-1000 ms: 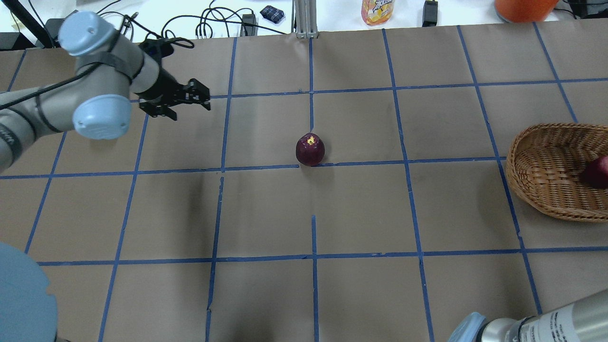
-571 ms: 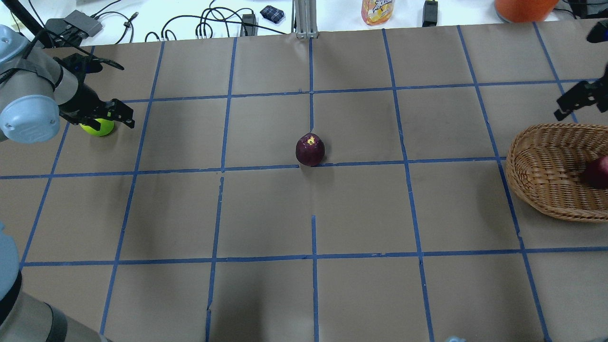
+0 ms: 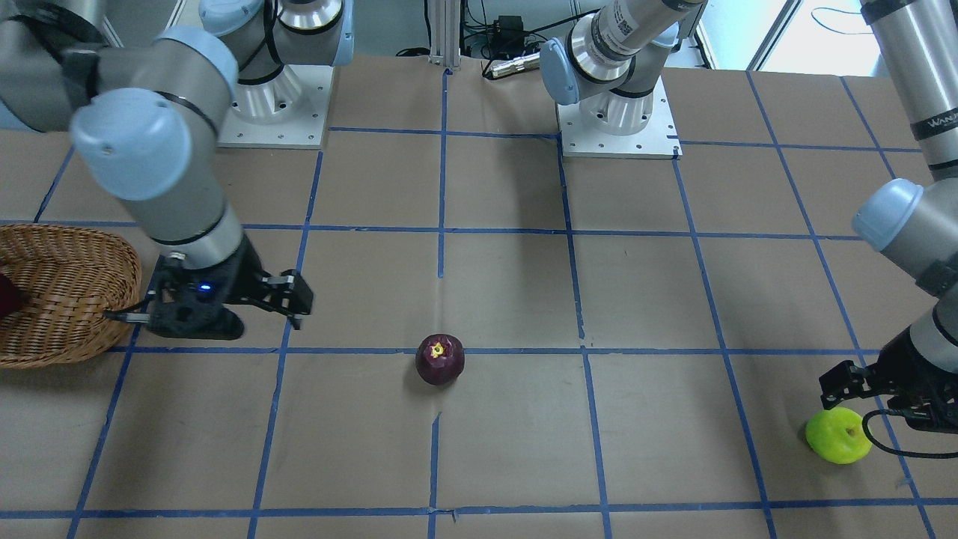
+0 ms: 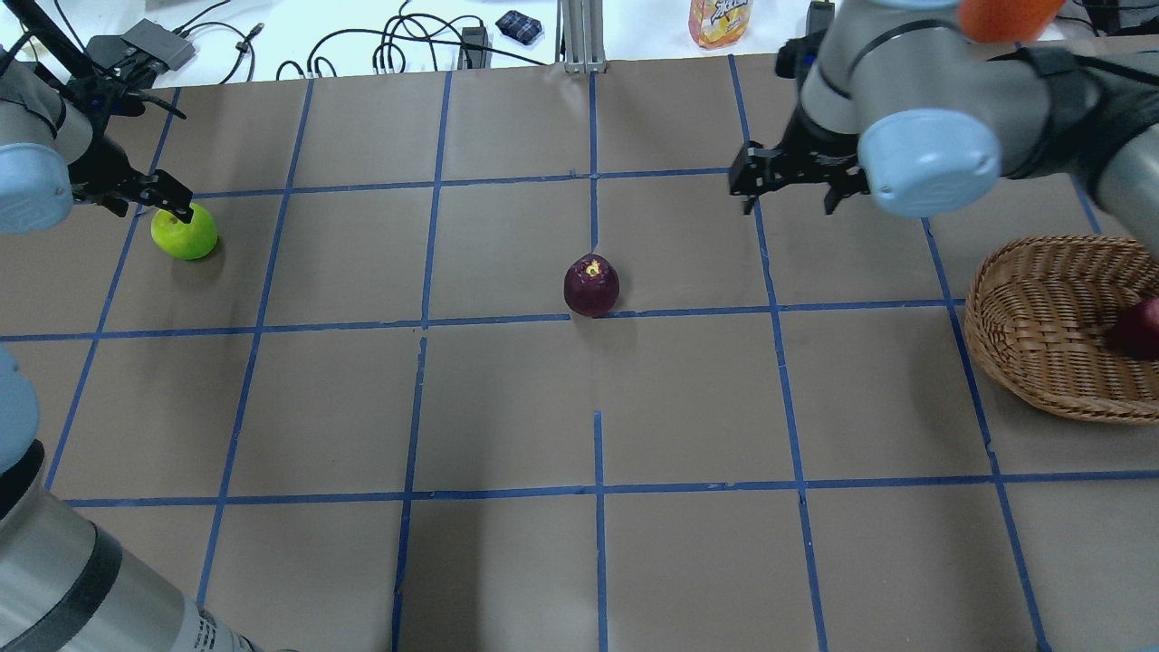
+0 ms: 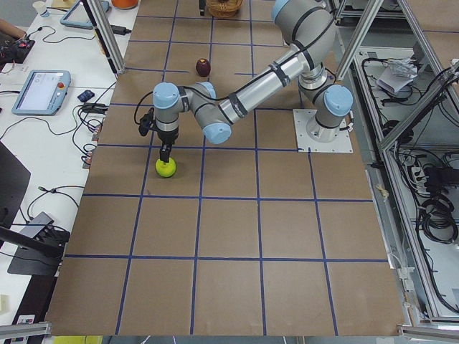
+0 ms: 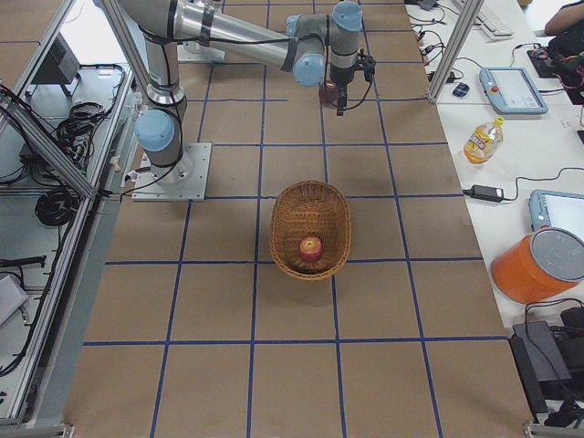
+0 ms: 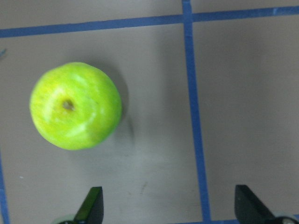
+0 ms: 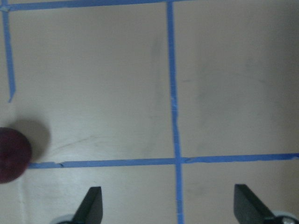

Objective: Put all apples into basket
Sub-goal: 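Grasp the purple apple with the right gripper while the left grasps the green apple, then drop the purple apple into the basket while the left gripper carries the green apple centrally, then release the green apple and withdraw the left gripper while the right returns toward it, then lower the right gripper onto the green apple and grasp it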

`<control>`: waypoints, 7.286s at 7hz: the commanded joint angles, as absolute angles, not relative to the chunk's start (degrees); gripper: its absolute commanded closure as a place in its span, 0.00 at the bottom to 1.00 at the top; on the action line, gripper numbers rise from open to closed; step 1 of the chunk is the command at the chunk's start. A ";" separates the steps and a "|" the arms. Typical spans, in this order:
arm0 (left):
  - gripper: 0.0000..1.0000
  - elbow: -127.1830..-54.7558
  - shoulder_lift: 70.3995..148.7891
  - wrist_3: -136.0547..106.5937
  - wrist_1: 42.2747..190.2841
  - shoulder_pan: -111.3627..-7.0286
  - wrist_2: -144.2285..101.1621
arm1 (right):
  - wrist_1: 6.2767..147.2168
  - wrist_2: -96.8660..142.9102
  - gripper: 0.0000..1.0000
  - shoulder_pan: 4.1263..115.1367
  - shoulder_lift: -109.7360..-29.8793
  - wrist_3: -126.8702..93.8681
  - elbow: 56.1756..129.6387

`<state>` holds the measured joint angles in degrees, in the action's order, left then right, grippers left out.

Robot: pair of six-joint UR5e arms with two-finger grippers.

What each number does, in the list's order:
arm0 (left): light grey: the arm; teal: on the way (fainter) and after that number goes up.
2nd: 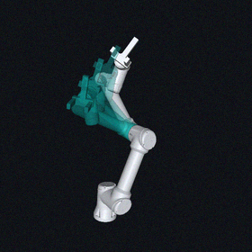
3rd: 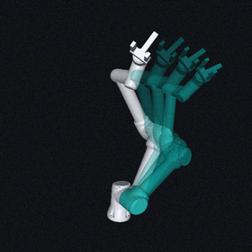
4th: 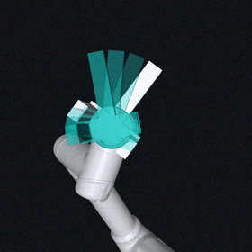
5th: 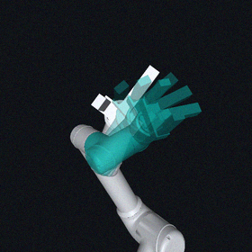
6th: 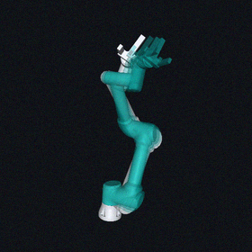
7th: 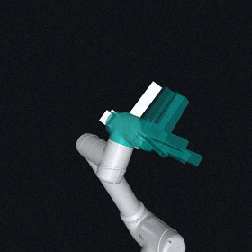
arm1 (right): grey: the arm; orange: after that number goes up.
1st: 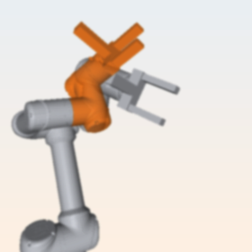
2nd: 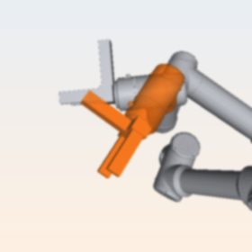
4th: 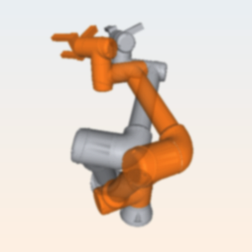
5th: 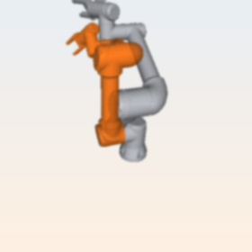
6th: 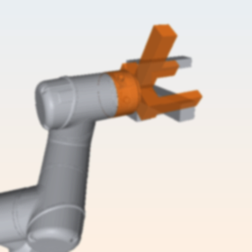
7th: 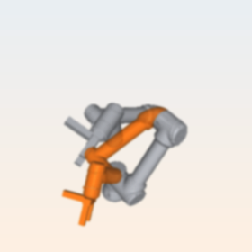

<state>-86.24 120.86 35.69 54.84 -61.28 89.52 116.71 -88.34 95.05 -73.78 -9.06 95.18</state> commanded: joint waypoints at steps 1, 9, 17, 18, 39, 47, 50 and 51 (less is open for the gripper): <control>0.00 -84.73 123.92 36.04 54.58 -60.47 89.38 | 124.96 -88.42 0.00 107.97 -65.77 -29.80 91.61; 0.00 -83.23 128.58 34.98 53.97 -58.89 81.84 | 126.47 -89.21 0.01 111.80 -55.47 -33.05 89.48; 0.88 -85.14 119.47 23.33 63.10 -68.15 80.00 | 106.21 -89.73 0.48 93.93 -73.88 -14.79 92.27; 0.88 -87.25 117.36 10.41 63.11 -72.90 79.20 | 106.96 -90.95 0.48 86.73 -77.40 -1.45 96.03; 0.00 -92.53 87.11 -7.65 87.62 -88.50 89.48 | 125.77 -83.32 0.00 80.60 -83.06 9.44 113.30; 0.00 -92.46 86.40 -7.29 86.57 -87.27 89.12 | 124.98 -85.69 0.00 108.36 -60.04 -26.63 90.79; 0.00 -92.55 86.40 -7.38 86.57 -87.45 89.64 | 125.86 -87.54 0.02 110.13 -56.96 -26.28 90.88; 0.00 -92.29 86.40 -7.38 86.92 -87.28 89.47 | 125.77 -88.93 0.02 110.13 -56.87 -25.76 91.14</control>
<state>-92.44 86.40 -7.36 86.66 -87.34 89.46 125.82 -87.72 110.02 -57.21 -26.22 90.93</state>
